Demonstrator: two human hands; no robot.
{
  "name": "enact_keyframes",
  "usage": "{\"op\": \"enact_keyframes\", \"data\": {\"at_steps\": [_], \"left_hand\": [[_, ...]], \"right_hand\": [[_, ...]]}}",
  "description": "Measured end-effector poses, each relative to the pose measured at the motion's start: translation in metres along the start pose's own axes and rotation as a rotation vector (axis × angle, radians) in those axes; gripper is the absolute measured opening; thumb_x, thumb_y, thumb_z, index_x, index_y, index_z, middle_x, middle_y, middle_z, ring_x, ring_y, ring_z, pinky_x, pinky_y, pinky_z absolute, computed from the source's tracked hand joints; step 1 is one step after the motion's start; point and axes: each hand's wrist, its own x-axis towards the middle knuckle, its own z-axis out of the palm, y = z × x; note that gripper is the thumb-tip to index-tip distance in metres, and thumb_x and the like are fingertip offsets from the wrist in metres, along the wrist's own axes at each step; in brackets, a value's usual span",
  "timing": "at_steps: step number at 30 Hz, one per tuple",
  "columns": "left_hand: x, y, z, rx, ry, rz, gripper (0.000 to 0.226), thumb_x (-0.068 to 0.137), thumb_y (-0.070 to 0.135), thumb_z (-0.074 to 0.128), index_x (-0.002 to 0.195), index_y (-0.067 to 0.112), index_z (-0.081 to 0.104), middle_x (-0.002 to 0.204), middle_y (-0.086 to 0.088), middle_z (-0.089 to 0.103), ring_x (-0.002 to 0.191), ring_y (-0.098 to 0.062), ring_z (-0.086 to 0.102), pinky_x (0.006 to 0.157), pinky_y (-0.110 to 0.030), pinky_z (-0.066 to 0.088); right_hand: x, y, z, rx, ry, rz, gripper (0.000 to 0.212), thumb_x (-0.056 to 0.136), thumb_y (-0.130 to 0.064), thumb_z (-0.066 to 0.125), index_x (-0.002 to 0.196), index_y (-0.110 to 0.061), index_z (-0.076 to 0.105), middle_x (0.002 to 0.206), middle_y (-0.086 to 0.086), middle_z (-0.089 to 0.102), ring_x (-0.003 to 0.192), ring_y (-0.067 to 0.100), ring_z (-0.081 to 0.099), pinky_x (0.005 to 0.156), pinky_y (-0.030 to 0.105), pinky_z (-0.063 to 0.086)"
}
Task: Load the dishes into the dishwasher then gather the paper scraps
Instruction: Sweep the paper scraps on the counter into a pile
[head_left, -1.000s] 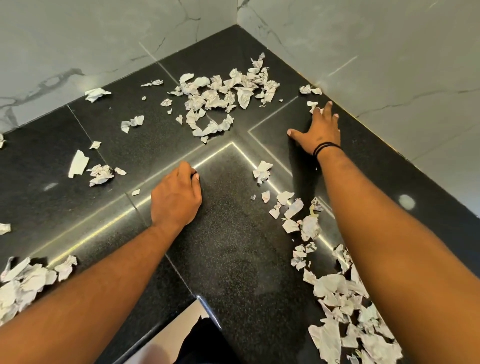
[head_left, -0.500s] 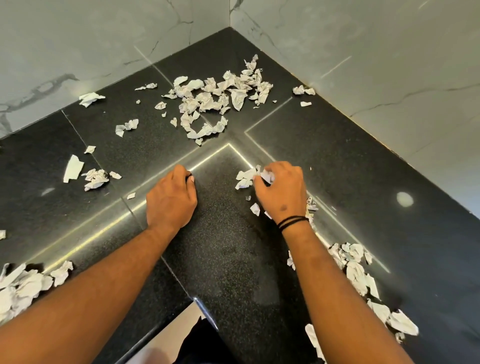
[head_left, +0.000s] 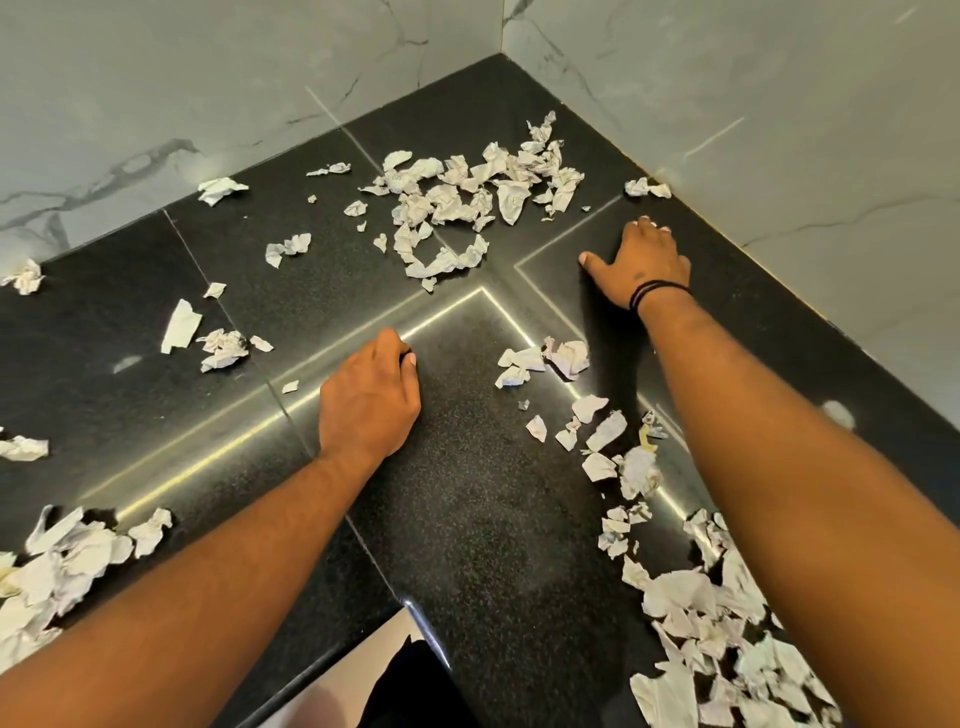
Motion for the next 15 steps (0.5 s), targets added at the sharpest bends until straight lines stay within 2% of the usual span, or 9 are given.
{"op": "enact_keyframes", "data": {"at_steps": [3, 7, 10, 11, 13, 15], "left_hand": [[-0.001, 0.0, 0.0, -0.012, -0.006, 0.0, 0.016, 0.104, 0.034, 0.044, 0.101, 0.018, 0.048, 0.09, -0.004, 0.063, 0.075, -0.026, 0.059, 0.06, -0.035, 0.037], [-0.001, 0.001, 0.0, -0.015, -0.012, -0.001, 0.017, 0.104, 0.034, 0.044, 0.101, 0.018, 0.047, 0.09, -0.005, 0.064, 0.076, -0.028, 0.059, 0.06, -0.036, 0.039], [-0.001, 0.0, -0.001, -0.012, -0.01, 0.0, 0.017, 0.104, 0.034, 0.044, 0.1, 0.018, 0.047, 0.09, -0.005, 0.064, 0.075, -0.028, 0.059, 0.059, -0.037, 0.04], [-0.001, 0.0, -0.001, -0.014, -0.011, 0.003, 0.017, 0.104, 0.034, 0.044, 0.099, 0.018, 0.047, 0.09, -0.005, 0.064, 0.075, -0.028, 0.059, 0.059, -0.037, 0.04], [-0.001, 0.001, -0.001, -0.018, -0.009, 0.008, 0.017, 0.104, 0.034, 0.044, 0.099, 0.018, 0.047, 0.09, -0.005, 0.064, 0.075, -0.028, 0.059, 0.059, -0.037, 0.04], [-0.001, 0.001, -0.001, -0.02, -0.005, 0.008, 0.017, 0.104, 0.034, 0.044, 0.099, 0.018, 0.047, 0.09, -0.005, 0.064, 0.075, -0.028, 0.059, 0.059, -0.037, 0.041]], "right_hand": [[-0.041, -0.002, 0.019, -0.022, 0.097, -0.084, 0.073, 0.095, -0.055, 0.051, 0.148, -0.006, 0.039, 0.159, 0.012, 0.032, 0.146, 0.033, 0.028, 0.113, 0.055, 0.034], [-0.124, -0.009, 0.049, 0.054, 0.164, -0.165, 0.056, 0.099, -0.042, 0.048, 0.144, -0.008, 0.045, 0.156, 0.011, 0.038, 0.147, 0.03, 0.028, 0.117, 0.054, 0.03], [-0.173, -0.015, 0.064, 0.129, 0.221, -0.215, 0.038, 0.099, -0.027, 0.045, 0.131, -0.01, 0.056, 0.143, 0.009, 0.05, 0.142, 0.031, 0.037, 0.115, 0.056, 0.032], [-0.18, -0.015, 0.066, 0.139, 0.234, -0.224, 0.033, 0.099, -0.022, 0.046, 0.126, -0.01, 0.059, 0.136, 0.009, 0.053, 0.138, 0.033, 0.042, 0.113, 0.056, 0.035], [-0.18, -0.015, 0.061, 0.182, 0.274, -0.234, 0.025, 0.097, -0.017, 0.047, 0.116, -0.009, 0.062, 0.119, 0.01, 0.056, 0.117, 0.034, 0.055, 0.101, 0.053, 0.045], [-0.162, -0.015, 0.048, 0.235, 0.321, -0.223, 0.023, 0.098, -0.015, 0.047, 0.114, -0.007, 0.062, 0.115, 0.011, 0.054, 0.103, 0.028, 0.055, 0.091, 0.047, 0.05]]}}
